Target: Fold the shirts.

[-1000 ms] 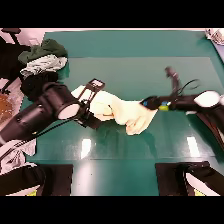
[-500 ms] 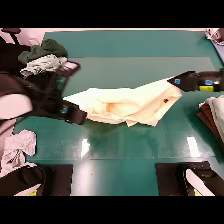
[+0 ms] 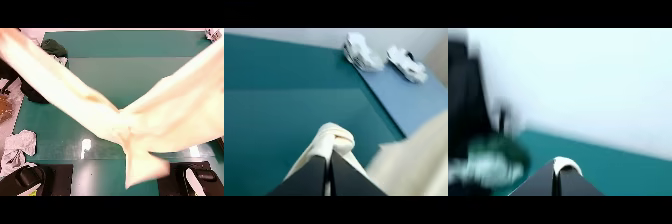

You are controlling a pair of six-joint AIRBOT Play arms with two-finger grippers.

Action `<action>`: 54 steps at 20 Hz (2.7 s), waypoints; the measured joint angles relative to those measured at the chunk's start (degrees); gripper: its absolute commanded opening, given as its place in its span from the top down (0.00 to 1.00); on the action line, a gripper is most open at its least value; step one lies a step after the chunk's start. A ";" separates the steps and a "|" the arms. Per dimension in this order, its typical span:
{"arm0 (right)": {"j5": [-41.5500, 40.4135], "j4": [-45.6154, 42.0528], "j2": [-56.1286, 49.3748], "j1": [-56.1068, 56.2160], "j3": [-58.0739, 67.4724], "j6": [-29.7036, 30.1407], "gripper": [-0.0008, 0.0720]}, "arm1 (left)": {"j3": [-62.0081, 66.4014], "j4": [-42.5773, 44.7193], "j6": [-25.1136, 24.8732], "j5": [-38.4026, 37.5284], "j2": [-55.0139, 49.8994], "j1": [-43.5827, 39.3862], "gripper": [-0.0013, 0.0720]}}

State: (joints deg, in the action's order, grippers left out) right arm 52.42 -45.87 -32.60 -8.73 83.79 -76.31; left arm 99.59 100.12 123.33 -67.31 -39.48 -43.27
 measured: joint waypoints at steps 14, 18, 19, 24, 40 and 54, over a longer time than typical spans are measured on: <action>10.84 -13.94 -59.17 8.87 8.22 -36.22 0.97 | 5.44 -3.45 -8.22 -6.45 -50.88 26.18 0.95; 9.70 -16.61 -62.51 11.78 8.41 -31.04 0.97 | 5.44 -5.84 -9.49 -6.64 -54.40 27.41 0.95; 8.90 -17.92 -62.47 12.20 8.48 -29.94 0.97 | 5.44 -6.05 -9.81 -6.67 -54.75 27.54 0.95; 8.04 -23.04 -60.52 11.54 8.50 -25.99 0.97 | 5.49 -7.26 -10.97 -7.43 -55.52 27.85 0.95; 10.47 -24.33 -56.87 -0.31 18.86 -16.31 0.16 | 11.52 1.73 -14.36 -10.71 -55.67 27.98 0.01; 17.05 -7.54 -38.47 -0.07 -22.51 -5.20 0.16 | -10.51 -16.26 -26.86 -13.75 -45.05 27.85 0.26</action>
State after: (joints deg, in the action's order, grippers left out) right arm 69.47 -53.41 -71.07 -8.80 61.28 -81.52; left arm 89.08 83.85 96.47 -81.06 -84.53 -15.42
